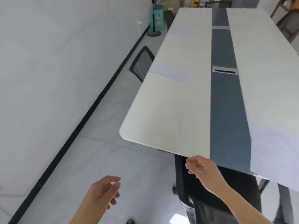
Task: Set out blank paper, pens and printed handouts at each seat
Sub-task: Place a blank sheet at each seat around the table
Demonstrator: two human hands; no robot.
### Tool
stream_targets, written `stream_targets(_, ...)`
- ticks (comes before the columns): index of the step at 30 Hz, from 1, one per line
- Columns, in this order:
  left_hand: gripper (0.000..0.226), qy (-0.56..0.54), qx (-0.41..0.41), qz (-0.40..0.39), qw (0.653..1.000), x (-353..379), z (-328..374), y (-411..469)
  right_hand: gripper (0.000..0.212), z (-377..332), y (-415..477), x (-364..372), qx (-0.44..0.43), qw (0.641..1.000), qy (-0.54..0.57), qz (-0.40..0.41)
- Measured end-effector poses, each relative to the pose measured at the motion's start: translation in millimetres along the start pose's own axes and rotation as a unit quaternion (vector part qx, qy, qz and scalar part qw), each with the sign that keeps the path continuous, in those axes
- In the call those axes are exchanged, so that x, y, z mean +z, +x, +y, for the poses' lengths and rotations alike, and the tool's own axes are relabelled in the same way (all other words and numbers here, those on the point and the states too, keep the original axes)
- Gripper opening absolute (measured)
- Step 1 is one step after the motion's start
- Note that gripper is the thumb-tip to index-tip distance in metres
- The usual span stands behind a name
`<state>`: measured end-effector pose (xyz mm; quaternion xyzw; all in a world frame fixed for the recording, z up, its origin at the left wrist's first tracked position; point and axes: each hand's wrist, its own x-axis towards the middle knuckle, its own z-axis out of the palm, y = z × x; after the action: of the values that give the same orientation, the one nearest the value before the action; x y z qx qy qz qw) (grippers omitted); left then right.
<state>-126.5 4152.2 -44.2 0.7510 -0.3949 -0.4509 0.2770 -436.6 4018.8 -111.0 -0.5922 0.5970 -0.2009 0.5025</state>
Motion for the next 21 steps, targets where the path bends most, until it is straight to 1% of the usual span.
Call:
stream_targets(2,0.011,0.008,-0.016,0.007,1.0,-49,-26,3,0.007,-22,4,50,0.007,1.0,0.01,-0.017)
stream_targets(6,0.011,-0.018,-0.051,0.077,0.996,-136,-67,12,0.007,-63,21,127,0.011,0.998,0.017,-0.058)
stream_targets(9,0.013,-0.052,-0.062,0.094,0.992,-170,-76,24,0.009,-93,33,155,0.0,0.997,0.017,-0.071)
stream_targets(12,0.013,-0.058,-0.068,0.075,0.993,-193,-76,59,0.009,-120,64,172,-0.007,0.998,0.02,-0.06)
stream_targets(17,0.013,-0.03,-0.06,0.005,0.998,-230,-56,154,0.011,-159,140,189,-0.011,0.999,0.031,-0.02)
stream_targets(21,0.013,-0.012,-0.044,0.004,0.999,-275,-24,230,0.01,-198,212,202,-0.007,0.999,0.047,0.001)
